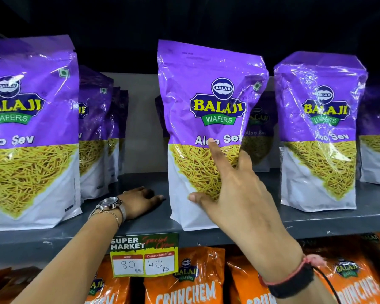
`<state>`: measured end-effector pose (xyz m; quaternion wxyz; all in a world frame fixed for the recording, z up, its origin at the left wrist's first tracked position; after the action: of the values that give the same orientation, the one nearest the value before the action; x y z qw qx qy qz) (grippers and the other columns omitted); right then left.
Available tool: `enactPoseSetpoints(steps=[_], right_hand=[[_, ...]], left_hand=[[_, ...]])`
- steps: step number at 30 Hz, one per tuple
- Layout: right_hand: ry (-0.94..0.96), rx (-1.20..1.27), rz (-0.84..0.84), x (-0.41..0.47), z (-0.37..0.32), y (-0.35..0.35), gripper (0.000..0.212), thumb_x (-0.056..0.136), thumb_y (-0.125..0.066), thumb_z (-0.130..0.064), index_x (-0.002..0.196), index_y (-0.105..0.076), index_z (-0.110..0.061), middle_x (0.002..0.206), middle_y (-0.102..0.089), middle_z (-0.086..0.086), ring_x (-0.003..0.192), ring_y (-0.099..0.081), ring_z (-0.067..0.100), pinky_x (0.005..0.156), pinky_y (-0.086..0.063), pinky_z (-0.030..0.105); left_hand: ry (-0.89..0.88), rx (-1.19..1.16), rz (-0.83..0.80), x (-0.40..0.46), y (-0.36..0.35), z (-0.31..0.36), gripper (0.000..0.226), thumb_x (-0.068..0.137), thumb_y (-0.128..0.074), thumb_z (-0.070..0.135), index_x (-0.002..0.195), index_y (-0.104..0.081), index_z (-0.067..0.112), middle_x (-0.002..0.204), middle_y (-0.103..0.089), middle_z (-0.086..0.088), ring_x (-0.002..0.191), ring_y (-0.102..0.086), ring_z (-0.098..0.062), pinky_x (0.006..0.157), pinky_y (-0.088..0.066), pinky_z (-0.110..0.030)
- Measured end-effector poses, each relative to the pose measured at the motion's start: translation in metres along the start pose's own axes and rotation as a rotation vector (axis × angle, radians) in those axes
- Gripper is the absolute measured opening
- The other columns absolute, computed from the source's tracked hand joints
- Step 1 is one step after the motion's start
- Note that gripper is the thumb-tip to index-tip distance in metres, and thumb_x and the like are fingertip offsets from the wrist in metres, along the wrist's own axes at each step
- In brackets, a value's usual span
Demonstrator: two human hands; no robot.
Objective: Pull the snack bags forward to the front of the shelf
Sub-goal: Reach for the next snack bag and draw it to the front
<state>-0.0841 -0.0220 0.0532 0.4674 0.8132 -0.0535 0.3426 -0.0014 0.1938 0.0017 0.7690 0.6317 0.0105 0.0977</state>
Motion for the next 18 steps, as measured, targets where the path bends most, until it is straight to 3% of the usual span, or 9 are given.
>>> enactPoseSetpoints(steps=[11,18], right_hand=[[-0.020,-0.010,0.022,0.028,0.002,-0.021,0.092,0.080,-0.064,-0.049,0.147,-0.002,-0.040,0.147,-0.019,0.011,0.132,-0.032,0.035,0.094,-0.046,0.041],[-0.020,-0.007,0.039,0.028,0.002,-0.021,0.091,0.080,-0.064,-0.049,0.147,-0.003,-0.040,0.147,-0.019,0.011,0.132,-0.032,0.035,0.093,-0.046,0.041]], left_hand=[[-0.009,0.029,0.005,-0.004,0.002,0.003,0.057,0.092,-0.029,0.054,0.132,-0.047,0.017,0.147,-0.041,-0.008,0.132,-0.041,-0.028,0.110,-0.033,-0.033],[-0.004,0.034,0.008,-0.005,0.004,0.002,0.058,0.092,-0.028,0.055,0.134,-0.045,0.018,0.148,-0.039,-0.007,0.134,-0.039,-0.028,0.111,-0.031,-0.033]])
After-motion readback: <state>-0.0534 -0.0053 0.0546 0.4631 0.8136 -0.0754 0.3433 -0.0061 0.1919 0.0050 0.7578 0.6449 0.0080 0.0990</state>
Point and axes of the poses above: each hand's wrist, its own x-axis towards the middle knuckle, its own y-axis out of the back of the hand, z = x × y, the point moved 5 cm from there along x, towards the middle knuckle
